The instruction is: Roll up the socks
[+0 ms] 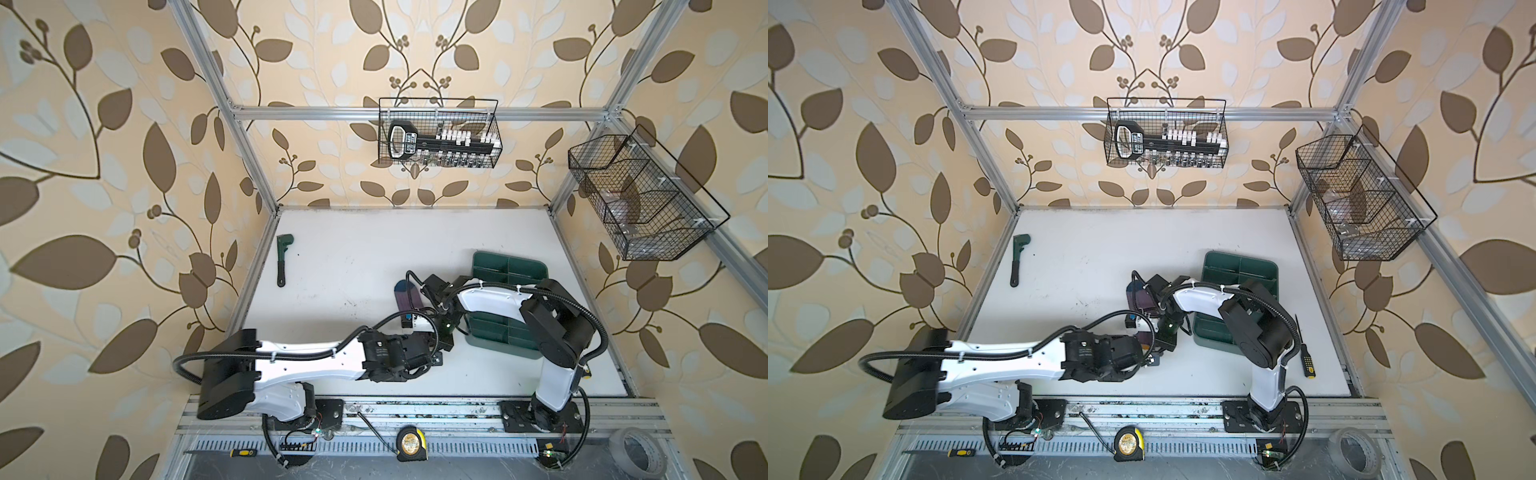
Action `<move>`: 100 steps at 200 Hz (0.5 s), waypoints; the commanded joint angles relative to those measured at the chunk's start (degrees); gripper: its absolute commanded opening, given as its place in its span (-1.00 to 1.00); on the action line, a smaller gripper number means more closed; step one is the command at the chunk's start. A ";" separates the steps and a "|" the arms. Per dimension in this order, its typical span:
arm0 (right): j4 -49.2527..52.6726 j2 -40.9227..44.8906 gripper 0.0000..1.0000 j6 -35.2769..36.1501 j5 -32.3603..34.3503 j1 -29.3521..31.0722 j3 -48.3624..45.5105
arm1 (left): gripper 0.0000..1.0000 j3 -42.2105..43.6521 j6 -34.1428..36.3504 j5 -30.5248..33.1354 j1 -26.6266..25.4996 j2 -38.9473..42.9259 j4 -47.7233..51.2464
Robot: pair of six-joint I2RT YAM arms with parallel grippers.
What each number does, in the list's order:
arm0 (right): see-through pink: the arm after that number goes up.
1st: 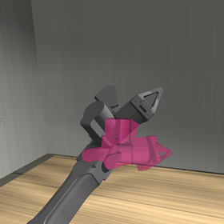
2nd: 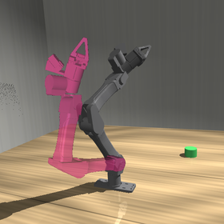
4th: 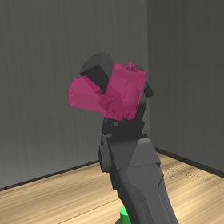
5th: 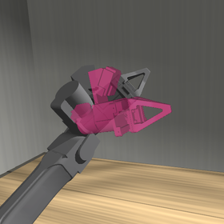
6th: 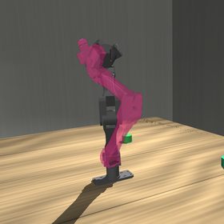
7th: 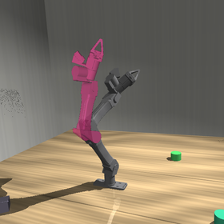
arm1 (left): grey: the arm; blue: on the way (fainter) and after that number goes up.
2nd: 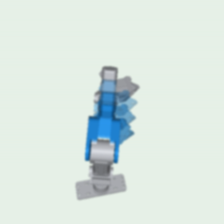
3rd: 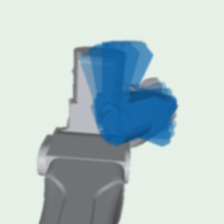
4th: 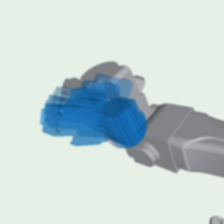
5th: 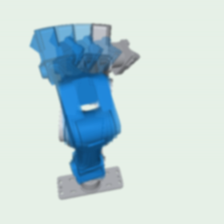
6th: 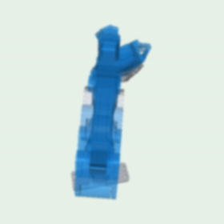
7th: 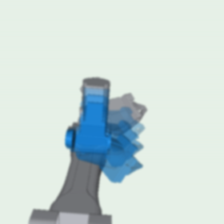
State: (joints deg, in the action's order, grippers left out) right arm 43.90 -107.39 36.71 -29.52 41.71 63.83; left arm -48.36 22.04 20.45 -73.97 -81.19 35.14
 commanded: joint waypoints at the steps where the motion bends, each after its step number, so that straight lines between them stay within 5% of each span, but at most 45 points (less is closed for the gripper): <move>1: -0.12 -3.26 -0.95 1.33 4.04 -0.12 -0.37 | 0.24 -1.87 -2.69 2.39 -0.73 -5.31 -7.85; 43: -0.11 -2.58 -0.94 1.44 3.51 -0.19 -0.68 | 0.17 -0.90 -2.45 6.78 -0.64 -11.51 -15.57; 73: 0.09 -1.34 -0.93 1.50 2.50 -0.27 -1.00 | -0.17 -1.09 -3.16 11.57 -0.49 -15.59 -16.66; 100: -0.70 0.69 -0.93 1.03 2.65 -0.67 -2.02 | -0.57 -0.42 -4.38 9.65 0.34 -16.17 -15.64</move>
State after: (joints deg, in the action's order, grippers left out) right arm 43.88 -107.33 37.12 -30.02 41.39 63.81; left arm -48.66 20.45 29.30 -74.65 -96.12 20.27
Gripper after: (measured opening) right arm 0.061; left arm 0.287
